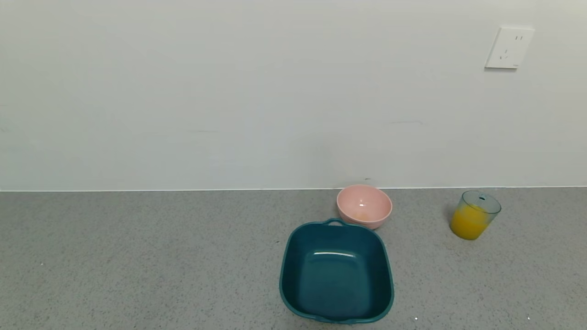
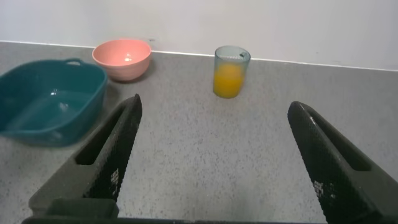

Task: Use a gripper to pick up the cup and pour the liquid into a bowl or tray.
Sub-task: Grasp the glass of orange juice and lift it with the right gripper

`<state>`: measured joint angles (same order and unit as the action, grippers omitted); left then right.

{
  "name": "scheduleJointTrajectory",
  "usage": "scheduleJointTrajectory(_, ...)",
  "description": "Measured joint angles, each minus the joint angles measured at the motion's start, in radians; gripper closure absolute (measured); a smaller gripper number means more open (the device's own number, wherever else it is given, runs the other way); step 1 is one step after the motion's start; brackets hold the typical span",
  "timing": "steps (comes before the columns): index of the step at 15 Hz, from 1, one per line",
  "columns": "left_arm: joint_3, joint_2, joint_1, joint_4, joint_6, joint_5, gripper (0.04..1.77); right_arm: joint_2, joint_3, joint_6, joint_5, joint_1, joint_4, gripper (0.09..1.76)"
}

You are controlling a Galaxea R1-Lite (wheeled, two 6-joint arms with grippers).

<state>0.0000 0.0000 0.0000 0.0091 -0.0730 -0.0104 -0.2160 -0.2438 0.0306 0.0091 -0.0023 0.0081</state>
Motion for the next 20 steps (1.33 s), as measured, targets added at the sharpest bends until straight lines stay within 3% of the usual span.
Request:
scheduleJointTrajectory(5, 0.000, 0.000, 0.000, 0.000, 0.000, 0.000, 0.09, -0.281, -0.188, -0.001, 0.012, 0.003, 0.000, 0.14)
scheduleJointTrajectory(8, 0.000, 0.000, 0.000, 0.000, 0.000, 0.000, 0.09, -0.456, -0.243, -0.006, 0.014, 0.011, -0.008, 0.14)
scheduleJointTrajectory(17, 0.000, 0.000, 0.000, 0.000, 0.000, 0.000, 0.09, -0.939, -0.237, -0.056, 0.029, 0.013, -0.179, 0.14)
scheduleJointTrajectory(20, 0.000, 0.000, 0.000, 0.000, 0.000, 0.000, 0.09, -1.074, -0.207, -0.102, 0.007, 0.012, -0.304, 0.14)
